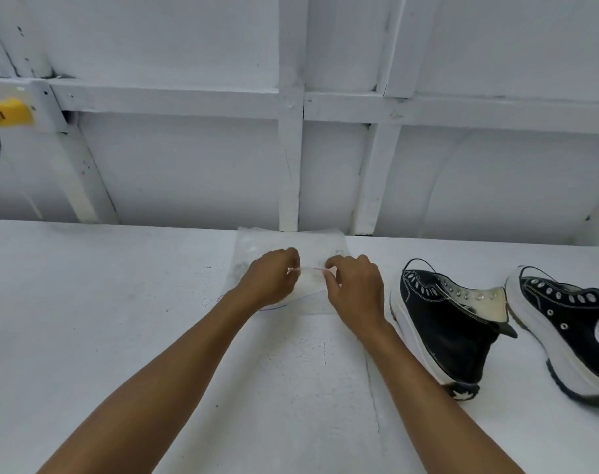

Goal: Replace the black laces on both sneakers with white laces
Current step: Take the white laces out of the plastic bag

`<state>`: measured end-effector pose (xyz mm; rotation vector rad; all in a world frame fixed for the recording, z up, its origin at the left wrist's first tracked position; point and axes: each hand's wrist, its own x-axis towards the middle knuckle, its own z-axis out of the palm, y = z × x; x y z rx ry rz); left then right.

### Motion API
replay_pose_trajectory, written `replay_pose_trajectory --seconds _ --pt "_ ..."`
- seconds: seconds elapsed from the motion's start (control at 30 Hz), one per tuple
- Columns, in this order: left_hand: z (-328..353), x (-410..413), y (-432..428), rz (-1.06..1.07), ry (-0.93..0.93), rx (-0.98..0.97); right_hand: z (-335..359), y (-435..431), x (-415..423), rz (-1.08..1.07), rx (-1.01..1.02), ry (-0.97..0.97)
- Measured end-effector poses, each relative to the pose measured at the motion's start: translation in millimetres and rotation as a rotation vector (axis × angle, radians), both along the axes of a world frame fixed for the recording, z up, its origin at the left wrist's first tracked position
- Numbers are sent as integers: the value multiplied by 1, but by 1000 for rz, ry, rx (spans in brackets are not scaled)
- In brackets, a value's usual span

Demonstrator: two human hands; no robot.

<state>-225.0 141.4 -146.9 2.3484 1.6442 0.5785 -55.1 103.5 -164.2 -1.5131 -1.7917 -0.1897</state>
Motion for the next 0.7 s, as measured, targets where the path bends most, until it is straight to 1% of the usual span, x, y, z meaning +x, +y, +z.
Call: replay_pose_trajectory --seconds 0.07,0.13,0.17,0.23,0.3,0.4,0.47,0.57,0.7 --pt "7 3 3 25 -84 34 2 -3 -6 51 33 45" --pt "14 4 6 1 -132 50 1 -3 -10 115 -19 22" --pt "17 4 8 -16 -143 54 -1 -3 -12 130 -83 0" --pt "22 4 10 -48 -150 61 -2 1 -17 145 -274 -39" --pt "25 4 12 -62 -146 68 -2 6 -21 99 -452 -99" --pt "27 3 14 -64 -139 86 -6 12 -21 25 -567 -118" --pt "26 2 14 -72 -127 91 -14 19 -20 6 -640 -74" --pt "25 1 13 -91 -84 85 -20 34 -20 -40 -670 58" --pt "20 1 13 -119 -8 69 -21 45 -17 -89 -708 -23"
